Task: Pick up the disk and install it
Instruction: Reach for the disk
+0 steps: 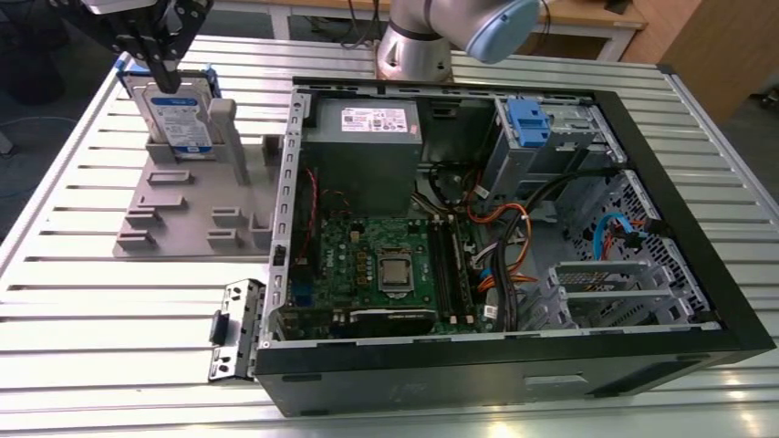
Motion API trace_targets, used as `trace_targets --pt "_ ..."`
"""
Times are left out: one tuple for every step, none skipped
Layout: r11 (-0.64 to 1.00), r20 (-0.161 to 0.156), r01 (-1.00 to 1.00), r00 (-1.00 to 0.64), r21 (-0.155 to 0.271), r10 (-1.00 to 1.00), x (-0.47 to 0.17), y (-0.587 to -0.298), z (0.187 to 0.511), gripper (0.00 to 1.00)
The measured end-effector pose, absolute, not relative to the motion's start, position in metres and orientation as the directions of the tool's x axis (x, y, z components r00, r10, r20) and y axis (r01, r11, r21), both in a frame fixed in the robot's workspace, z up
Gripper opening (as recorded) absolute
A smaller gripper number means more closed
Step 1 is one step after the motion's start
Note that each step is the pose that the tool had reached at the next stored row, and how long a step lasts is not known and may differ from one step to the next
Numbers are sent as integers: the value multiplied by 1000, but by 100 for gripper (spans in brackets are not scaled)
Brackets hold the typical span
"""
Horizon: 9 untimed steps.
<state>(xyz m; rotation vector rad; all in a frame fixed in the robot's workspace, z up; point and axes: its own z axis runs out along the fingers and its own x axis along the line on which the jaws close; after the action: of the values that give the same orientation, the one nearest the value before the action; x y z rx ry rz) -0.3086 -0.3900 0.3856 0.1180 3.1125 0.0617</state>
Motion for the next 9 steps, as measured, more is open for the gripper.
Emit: trace_targets --pt "996 -25 75 -997 40 76 -309 -389 385 10" --pt "996 -25 75 -997 40 76 -309 -388 384 10" --pt "996 -25 75 -997 39 76 -309 -387 383 10" --pt "996 -25 75 -997 39 76 -310 -387 382 10" --pt "996 -25 75 -997 39 76 -310 -386 382 10" --pt "996 -25 75 -997 39 76 -310 -386 381 10" --pt "996 -25 75 -997 39 76 -310 -386 380 10" --pt "996 -25 75 -997 39 76 -311 -385 380 10" --pt "996 -25 75 -997 39 76 -311 -385 379 10"
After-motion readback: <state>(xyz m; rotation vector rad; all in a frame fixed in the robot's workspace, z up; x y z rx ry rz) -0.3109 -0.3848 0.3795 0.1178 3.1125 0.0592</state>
